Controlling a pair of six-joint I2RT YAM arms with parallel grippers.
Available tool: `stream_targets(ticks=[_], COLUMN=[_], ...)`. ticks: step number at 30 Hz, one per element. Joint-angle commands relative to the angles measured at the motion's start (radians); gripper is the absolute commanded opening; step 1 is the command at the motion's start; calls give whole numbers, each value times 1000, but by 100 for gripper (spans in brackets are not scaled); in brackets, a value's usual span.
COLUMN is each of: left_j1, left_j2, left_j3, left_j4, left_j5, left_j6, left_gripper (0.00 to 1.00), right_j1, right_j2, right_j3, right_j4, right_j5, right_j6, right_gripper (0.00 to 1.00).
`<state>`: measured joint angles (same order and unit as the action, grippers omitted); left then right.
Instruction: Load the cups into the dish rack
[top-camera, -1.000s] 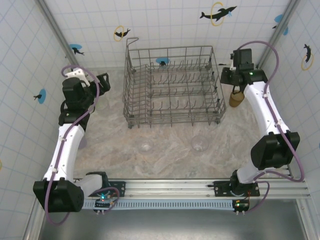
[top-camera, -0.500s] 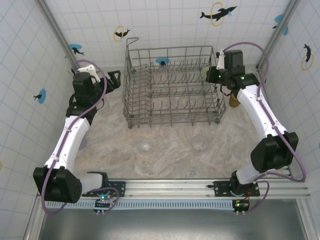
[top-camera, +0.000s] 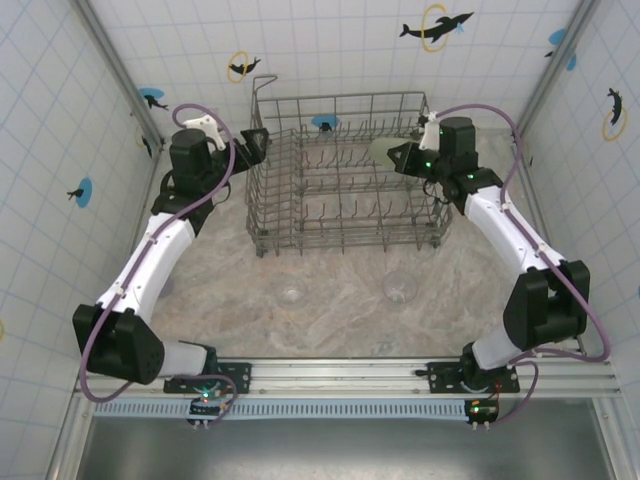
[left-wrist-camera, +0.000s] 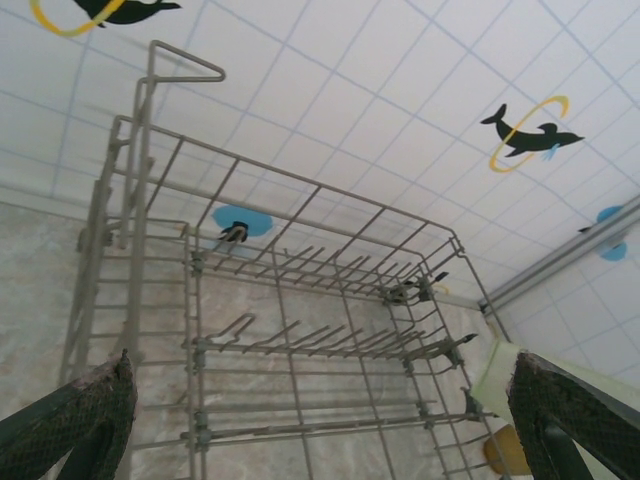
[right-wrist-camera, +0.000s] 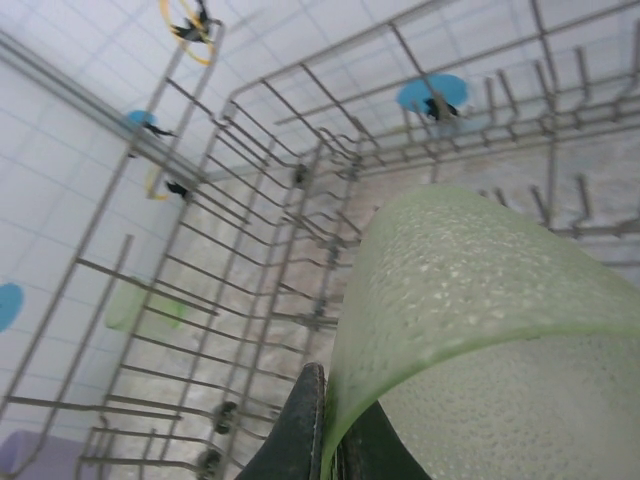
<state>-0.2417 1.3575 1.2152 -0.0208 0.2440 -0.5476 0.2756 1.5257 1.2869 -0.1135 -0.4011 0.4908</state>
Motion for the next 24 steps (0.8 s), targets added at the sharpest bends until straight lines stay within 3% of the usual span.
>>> stream_targets(ticks=[1,7,24], left_j1=[-25,-64,-134], left_j2=[32,118,261], left_j3=[48,130,166], left_j4=[65,84,265], left_j5=[23,24,86], left_j6=[-30,-47,-262], left_gripper=[98,98,98], right_j1=[5,7,18], right_j2=[-48,-23,-16], right_j3=[-58,-105,-255], right_j4=[199,355,873], right_j5=[-83,-148,-260], right_j6=[59,151,362], right_gripper=[0,0,0])
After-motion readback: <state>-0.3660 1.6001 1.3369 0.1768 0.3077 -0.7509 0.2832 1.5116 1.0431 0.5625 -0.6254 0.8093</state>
